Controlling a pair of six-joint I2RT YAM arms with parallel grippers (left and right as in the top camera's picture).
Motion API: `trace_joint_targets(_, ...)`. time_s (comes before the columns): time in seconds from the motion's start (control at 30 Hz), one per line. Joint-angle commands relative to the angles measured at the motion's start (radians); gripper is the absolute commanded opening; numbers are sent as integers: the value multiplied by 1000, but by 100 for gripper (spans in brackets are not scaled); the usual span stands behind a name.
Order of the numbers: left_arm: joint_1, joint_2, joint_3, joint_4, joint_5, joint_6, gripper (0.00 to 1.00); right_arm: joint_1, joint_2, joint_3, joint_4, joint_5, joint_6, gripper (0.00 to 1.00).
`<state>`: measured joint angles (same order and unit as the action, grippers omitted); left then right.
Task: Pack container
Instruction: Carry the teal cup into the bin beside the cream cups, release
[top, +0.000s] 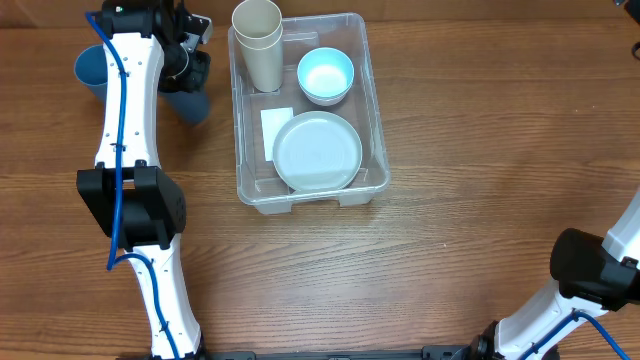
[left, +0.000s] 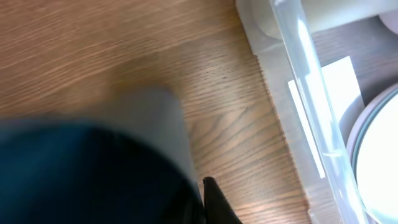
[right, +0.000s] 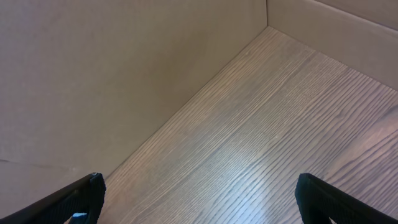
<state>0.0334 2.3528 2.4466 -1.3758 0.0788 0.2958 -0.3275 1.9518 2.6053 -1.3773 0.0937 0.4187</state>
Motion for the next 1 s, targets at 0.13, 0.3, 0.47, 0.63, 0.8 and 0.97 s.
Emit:
trace_joint_targets(0.13, -4, -5, 20, 21, 24, -69, 4, -2, -11, 5, 5, 10, 3, 100)
trace_joint_targets(0.3, -17, -51, 161, -43, 26, -128, 4, -2, -11, 5, 5, 10, 3, 100)
trace_joint_targets(0.47, -17, -193, 217, -68, 7, -155, 4, -2, -11, 5, 5, 10, 3, 100)
trace_joint_targets(0.63, -30, -341, 217, -97, 31, -163, 4, -2, -11, 5, 5, 10, 3, 100)
trace_joint_targets(0.8, -143, -418, 217, -107, 158, -160, 4, -2, -11, 5, 5, 10, 3, 100)
trace_joint_targets(0.97, -325, -375, 204, -122, 85, -138, 4, -2, -11, 5, 5, 10, 3, 100)
